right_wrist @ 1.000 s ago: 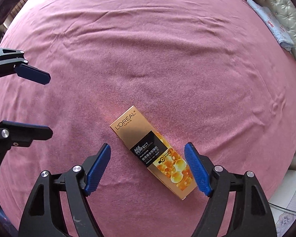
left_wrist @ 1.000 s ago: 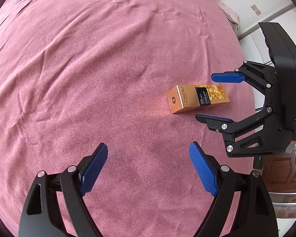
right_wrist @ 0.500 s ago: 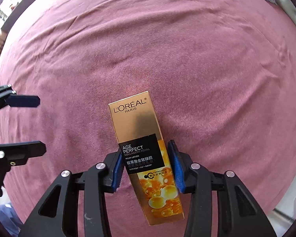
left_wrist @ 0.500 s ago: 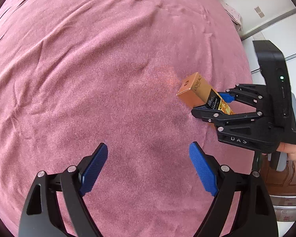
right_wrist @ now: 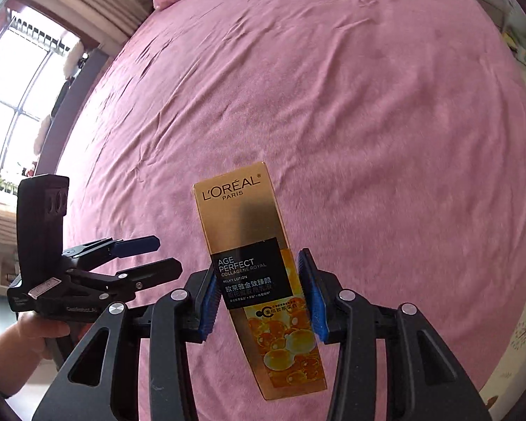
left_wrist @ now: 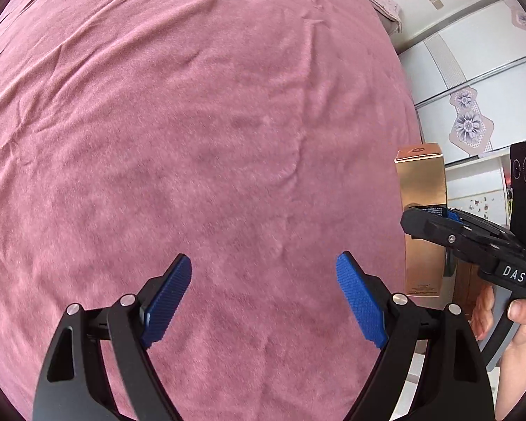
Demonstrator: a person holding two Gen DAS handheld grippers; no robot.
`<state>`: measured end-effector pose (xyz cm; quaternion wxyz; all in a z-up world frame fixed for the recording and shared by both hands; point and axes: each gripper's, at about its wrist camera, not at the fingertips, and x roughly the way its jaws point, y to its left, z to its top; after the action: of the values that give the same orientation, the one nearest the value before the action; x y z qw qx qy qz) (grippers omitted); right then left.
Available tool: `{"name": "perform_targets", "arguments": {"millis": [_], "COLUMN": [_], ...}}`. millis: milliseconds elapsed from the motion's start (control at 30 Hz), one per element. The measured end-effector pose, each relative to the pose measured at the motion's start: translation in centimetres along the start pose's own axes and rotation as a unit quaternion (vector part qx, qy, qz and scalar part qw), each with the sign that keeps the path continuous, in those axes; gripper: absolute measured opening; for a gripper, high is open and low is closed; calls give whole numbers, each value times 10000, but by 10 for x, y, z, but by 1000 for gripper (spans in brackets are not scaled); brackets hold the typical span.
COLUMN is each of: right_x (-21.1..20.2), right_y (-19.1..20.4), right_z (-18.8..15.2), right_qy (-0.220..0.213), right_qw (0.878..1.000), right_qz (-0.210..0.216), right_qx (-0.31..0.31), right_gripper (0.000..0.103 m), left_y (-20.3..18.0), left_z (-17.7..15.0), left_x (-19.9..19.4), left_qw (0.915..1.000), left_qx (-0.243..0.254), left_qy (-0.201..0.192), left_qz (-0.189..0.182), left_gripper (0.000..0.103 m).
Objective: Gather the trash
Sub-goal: 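Carry the box to the wastebasket and open the right tool over it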
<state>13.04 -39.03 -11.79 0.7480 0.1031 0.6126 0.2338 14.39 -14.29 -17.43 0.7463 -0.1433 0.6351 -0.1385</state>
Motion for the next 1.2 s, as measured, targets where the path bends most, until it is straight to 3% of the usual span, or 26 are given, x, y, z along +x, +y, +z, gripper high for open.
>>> {"name": "perform_targets", "arguments": {"millis": [300,533,833,1200], "right_x": [-71,-121,-180,-230], "right_y": [-6,-14,-47,-107], "right_z": [-110,-198,-283,-347], "right_qy": [-445,-800,-1321,-1818], "right_qw": [9948,9855,9613,9233], "right_qz": [23,-61,-313,-795], "right_qx": [911,1497,2398,3287], "right_gripper": [41,41,41,42], "left_y": [-76,-135,-208,-304], "left_z": [-79,-134,-184,-214], "left_x": [-30,-41,-42,-10], "left_qw": [9968,9879,9693,9395], "left_qx": [789,1523,2399,3271], "left_qy": [107,279,514,950], "left_qz": [-72,-78,-167,-362], "left_gripper": [84,87,90,96]}}
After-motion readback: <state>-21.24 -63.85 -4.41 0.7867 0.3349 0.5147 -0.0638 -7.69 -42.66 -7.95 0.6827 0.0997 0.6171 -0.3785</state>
